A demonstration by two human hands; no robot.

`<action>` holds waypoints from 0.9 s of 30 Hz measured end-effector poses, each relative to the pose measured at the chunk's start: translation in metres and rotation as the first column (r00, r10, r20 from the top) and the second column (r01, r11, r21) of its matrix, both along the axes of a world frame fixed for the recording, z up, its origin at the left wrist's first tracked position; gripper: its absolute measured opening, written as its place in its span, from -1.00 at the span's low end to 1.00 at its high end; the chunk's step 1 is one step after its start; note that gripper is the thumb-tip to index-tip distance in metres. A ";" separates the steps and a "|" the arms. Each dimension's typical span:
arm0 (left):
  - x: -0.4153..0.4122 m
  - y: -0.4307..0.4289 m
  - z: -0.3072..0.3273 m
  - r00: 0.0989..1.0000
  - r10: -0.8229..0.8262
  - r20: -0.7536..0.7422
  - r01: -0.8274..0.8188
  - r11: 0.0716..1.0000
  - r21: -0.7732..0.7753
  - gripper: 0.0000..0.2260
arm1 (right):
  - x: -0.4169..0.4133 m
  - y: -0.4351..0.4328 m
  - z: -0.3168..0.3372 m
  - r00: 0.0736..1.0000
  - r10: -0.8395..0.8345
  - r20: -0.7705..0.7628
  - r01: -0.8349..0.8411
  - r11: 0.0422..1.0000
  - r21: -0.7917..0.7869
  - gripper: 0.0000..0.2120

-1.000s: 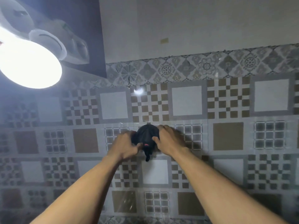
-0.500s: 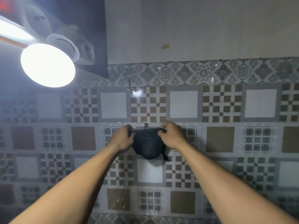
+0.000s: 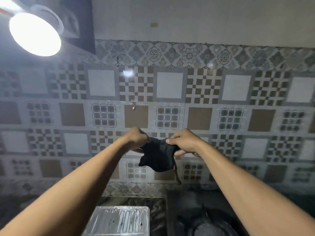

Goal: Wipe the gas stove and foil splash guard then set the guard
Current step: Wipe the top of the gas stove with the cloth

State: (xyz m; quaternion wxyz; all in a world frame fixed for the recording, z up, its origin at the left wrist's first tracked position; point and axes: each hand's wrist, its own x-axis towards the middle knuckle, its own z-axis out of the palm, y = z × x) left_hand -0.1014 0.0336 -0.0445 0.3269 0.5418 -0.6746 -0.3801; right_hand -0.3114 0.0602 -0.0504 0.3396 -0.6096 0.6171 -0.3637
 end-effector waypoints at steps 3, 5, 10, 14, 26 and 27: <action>-0.038 0.025 -0.007 0.990 -0.056 -0.129 0.067 0.995 0.079 -0.79 | -0.017 0.014 -0.010 0.993 -0.024 0.116 0.022 0.999 0.023 -0.71; -0.061 0.038 -0.013 0.970 -0.092 -0.226 0.133 0.976 0.173 -0.71 | -0.028 0.030 -0.014 0.977 -0.052 0.208 0.044 0.998 0.040 -0.75; -0.106 0.060 -0.036 0.949 -0.084 -0.305 0.178 0.938 0.296 -0.48 | -0.067 0.054 -0.033 0.976 -0.141 0.165 0.141 0.990 0.012 -0.64; -0.130 0.067 -0.060 0.929 -0.062 -0.365 0.194 0.921 0.338 -0.46 | -0.093 0.061 -0.052 0.971 -0.210 0.110 0.211 0.978 0.008 -0.94; -0.128 0.051 -0.170 0.771 -0.104 0.629 0.202 0.976 -0.086 -0.62 | -0.140 0.043 -0.099 0.851 -0.237 -0.469 0.214 0.971 -0.101 -0.89; -0.125 0.050 -0.176 0.745 -0.096 0.660 0.211 0.973 -0.096 -0.59 | -0.137 0.042 -0.103 0.814 -0.217 -0.539 0.194 0.976 -0.100 -0.89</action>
